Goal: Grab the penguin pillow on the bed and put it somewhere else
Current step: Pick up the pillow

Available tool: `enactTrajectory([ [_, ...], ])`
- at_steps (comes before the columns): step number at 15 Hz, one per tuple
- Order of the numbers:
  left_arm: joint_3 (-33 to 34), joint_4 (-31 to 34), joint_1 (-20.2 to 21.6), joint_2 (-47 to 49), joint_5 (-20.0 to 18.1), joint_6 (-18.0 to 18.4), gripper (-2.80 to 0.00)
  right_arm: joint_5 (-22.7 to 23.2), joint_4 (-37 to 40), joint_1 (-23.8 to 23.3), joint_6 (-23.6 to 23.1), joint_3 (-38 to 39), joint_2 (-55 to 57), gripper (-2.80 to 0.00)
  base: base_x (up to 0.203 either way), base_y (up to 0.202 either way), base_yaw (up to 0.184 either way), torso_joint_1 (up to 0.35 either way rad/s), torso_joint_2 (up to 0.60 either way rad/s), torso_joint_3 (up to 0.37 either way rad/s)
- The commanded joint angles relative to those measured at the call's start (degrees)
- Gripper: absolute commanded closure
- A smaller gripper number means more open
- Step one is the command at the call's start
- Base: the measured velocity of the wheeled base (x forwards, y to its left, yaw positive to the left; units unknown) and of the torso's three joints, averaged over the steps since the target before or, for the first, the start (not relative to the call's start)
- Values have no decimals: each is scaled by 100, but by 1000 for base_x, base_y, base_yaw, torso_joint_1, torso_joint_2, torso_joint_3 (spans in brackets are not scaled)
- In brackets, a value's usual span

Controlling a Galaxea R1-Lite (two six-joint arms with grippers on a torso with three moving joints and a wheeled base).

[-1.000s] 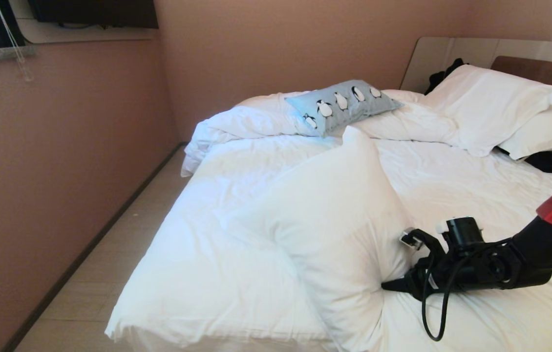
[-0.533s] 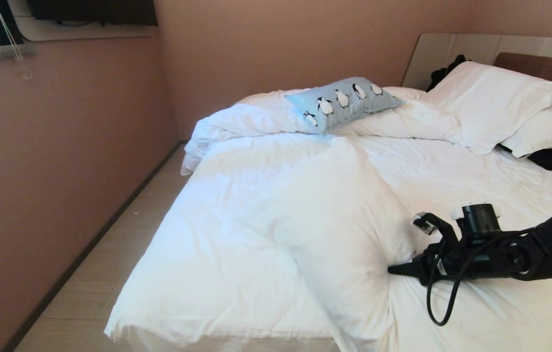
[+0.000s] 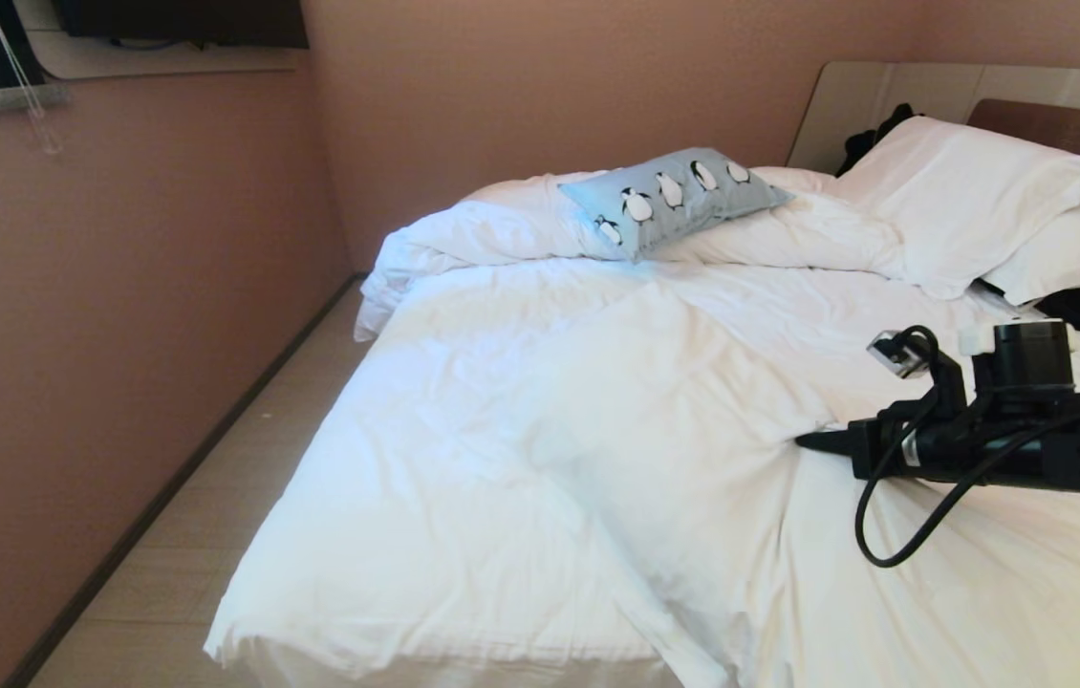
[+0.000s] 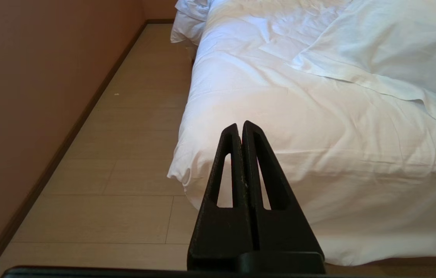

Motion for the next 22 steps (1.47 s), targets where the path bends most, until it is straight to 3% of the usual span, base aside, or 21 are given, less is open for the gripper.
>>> enactTrajectory([
  [1, 0, 0, 1, -2, 5, -1, 0, -535, -39, 10, 465, -95, -537, 0, 0, 0, 0, 0, 0, 0],
  [6, 0, 0, 1, -2, 5, -1, 0, -703, -10, 35, 1266, -385, -704, 0, 0, 0, 0, 0, 0, 0],
  [8, 0, 0, 1, 1, 5, -1, 0, -966, 197, 35, 1536, -615, -845, 0, 0, 0, 0, 0, 0, 0],
  [12, 0, 0, 1, 6, 5, -1, 0, -1802, 474, 35, 1768, -979, -947, 0, 0, 0, 0, 0, 0, 0],
  [16, 0, 0, 1, -1, 5, -1, 0, -1965, 492, 35, 1899, -1079, -1127, 0, 0, 0, 0, 0, 0, 0],
  [20, 0, 0, 1, -2, 5, -1, 0, -2802, 486, 35, 1892, -1259, -1133, 0, 0, 0, 0, 0, 0, 0],
  [22, 0, 0, 1, -2, 5, -1, 0, -2842, 492, 35, 1900, -1314, -1165, 0, 0, 0, 0, 0, 0, 0],
])
